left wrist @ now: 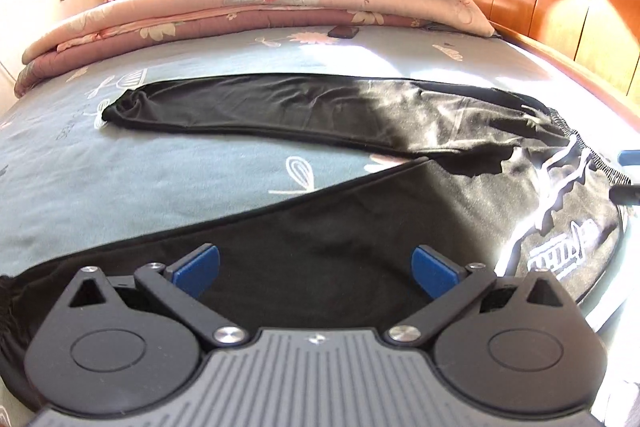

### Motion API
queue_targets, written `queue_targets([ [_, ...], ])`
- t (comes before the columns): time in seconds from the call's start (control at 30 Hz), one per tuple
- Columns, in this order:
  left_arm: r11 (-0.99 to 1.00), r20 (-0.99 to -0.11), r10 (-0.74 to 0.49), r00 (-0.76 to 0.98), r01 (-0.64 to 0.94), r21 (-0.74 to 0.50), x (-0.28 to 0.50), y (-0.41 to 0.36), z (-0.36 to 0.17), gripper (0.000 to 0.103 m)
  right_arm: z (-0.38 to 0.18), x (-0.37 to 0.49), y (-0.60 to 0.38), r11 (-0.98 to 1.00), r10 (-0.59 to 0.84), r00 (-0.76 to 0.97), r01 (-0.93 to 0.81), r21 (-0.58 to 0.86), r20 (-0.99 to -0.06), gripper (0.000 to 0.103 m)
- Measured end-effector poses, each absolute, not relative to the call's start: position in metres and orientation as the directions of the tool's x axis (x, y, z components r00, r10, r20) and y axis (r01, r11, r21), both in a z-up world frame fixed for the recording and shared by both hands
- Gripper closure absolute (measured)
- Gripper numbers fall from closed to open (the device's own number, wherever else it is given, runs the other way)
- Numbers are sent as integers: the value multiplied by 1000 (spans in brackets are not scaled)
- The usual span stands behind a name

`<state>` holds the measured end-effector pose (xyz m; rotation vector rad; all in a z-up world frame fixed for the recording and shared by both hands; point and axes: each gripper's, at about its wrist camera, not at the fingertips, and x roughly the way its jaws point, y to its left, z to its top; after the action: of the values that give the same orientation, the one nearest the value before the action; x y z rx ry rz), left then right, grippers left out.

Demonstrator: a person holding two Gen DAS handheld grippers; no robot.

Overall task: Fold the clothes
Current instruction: 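Lower both open grippers to the waistband edge of the pants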

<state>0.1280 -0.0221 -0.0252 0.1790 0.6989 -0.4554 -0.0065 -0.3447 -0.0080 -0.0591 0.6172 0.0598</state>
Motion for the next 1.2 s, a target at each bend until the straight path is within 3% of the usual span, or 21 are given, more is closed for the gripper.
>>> queue_targets([
  [0.1, 862, -641, -367, 674, 505, 38, 145, -47, -14, 9, 14, -1, -400, 998, -23, 835, -13, -61, -550, 23],
  [0.23, 817, -645, -390, 657, 570, 86, 169, -88, -7, 40, 27, 19, -478, 995, -103, 840, 80, -65, -532, 38],
  [0.27, 803, -652, -400, 645, 589, 91, 176, -99, -7, 43, 27, 28, -496, 994, -109, 837, 94, -54, -536, 40],
  [0.4, 751, -668, -438, 601, 653, 95, 206, -142, -9, 43, 16, 70, -563, 994, -90, 828, 107, -2, -554, 41],
  [0.6, 619, -688, -522, 504, 779, 101, 244, -206, -22, 43, -6, 146, -609, 998, 61, 813, -57, 26, -579, 41],
  [0.83, 479, -733, -582, 352, 877, 41, 291, -257, -52, 43, -70, 236, -633, 976, 211, 727, -193, 101, -653, 41],
  [1.2, 362, -713, -601, 361, 918, 160, 331, -290, -81, 43, -114, 273, -638, 951, 281, 657, -289, 111, -699, 44],
])
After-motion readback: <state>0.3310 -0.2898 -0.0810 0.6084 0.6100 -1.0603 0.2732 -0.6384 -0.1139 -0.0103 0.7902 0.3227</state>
